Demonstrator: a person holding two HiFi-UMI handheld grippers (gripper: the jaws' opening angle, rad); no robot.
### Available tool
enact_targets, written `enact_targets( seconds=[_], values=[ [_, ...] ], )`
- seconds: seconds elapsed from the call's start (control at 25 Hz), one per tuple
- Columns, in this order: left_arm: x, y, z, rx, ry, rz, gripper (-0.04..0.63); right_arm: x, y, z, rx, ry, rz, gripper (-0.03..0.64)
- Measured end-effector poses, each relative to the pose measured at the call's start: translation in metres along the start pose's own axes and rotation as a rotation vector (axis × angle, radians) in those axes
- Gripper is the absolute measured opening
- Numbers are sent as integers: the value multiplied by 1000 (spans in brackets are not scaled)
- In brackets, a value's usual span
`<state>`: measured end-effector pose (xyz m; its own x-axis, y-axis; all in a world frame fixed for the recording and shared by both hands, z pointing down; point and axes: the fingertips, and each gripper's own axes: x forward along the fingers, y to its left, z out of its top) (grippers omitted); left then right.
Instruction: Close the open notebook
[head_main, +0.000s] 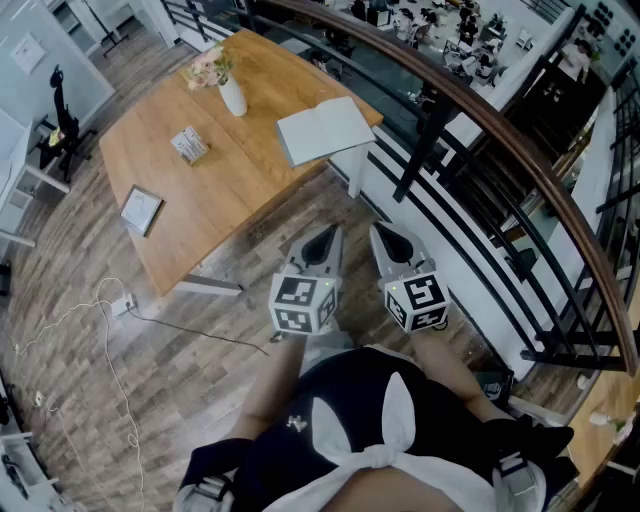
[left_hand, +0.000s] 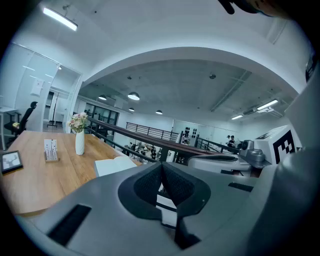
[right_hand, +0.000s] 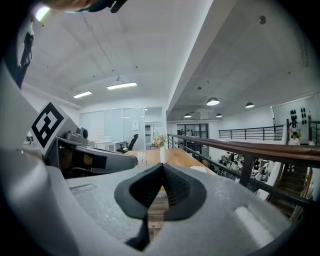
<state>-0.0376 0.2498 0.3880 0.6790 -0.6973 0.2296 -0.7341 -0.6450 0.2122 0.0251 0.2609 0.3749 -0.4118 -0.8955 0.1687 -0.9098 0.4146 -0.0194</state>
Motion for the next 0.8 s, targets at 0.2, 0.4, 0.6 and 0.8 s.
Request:
enact_targets(
  seconds=[0.2,0.4,0.6,0.8],
  values=[
    [3,17,4,16,-3,-2,18,18,3,0,12,-4,1,-3],
    [4,33,0,29,9,-20,18,34,4,-9,21,12,-21,-3],
    [2,46,-2,65,11,-25,18,42,4,-12,32,20,-42,-3],
    [8,56,-9,34,24,-32,18,54,3,-19,39,38,-39,-2]
  ],
)
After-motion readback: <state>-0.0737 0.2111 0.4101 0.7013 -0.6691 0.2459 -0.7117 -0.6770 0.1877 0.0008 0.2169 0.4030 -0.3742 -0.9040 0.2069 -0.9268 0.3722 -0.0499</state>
